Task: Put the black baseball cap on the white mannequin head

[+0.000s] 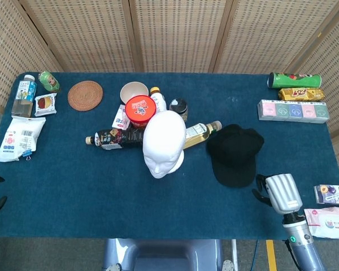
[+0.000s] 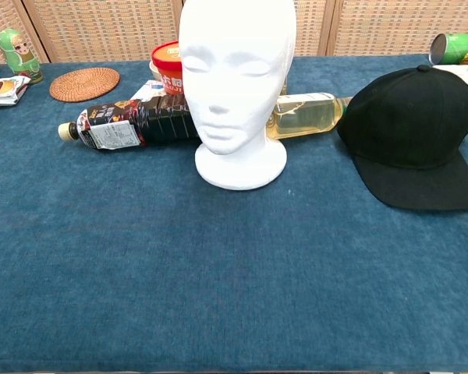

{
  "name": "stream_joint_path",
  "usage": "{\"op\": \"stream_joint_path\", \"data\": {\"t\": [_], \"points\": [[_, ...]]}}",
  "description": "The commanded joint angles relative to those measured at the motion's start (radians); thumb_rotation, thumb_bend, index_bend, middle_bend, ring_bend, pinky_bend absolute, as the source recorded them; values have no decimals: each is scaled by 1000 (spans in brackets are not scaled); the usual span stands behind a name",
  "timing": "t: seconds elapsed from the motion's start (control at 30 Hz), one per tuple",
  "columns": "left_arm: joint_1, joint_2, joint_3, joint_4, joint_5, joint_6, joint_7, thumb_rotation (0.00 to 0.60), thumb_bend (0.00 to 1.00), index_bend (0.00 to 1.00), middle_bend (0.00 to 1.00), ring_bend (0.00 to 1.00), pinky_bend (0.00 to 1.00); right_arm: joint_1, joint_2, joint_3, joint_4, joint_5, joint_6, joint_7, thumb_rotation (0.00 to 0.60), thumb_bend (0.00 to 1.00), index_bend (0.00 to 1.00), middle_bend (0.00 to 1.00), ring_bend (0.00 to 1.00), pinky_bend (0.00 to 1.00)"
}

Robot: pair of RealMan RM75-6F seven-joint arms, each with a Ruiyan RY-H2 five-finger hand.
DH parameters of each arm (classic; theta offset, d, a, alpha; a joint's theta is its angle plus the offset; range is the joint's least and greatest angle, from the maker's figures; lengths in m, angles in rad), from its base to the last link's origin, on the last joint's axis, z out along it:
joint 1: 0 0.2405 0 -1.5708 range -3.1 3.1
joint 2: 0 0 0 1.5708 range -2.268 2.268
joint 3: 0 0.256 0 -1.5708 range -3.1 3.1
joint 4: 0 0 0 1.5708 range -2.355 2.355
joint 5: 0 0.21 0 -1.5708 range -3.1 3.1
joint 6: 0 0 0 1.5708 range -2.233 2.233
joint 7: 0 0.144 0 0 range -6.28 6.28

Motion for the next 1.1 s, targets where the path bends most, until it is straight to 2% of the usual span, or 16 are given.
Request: {"op": "stream_joint_path", "data": {"t": [0.03,0.4,0.6,1.1], "points": [[-3,6,-3,-5,2,1,5,600,253,387,240,191,257,14,-20,0,8,8,-16,-25,600,220,748,903,974,1000],[-19,18,-12,-24,12,-8,15,600,253,387,240,191,257,55,-96,-3,47,36,-75,-92,600,212,748,903,974,1000],[-25,15,-11,-14,1,-25,2,600,253,387,240,190,257,90,-157,4,103,92,-143,-110,600,212,748,903,974,1000],[-19,10,-7,1,-7,-22,-12,600,252,387,239,190,257,119,-216,4,189,169,-199,-134,600,202,748,897,975,1000]]}}
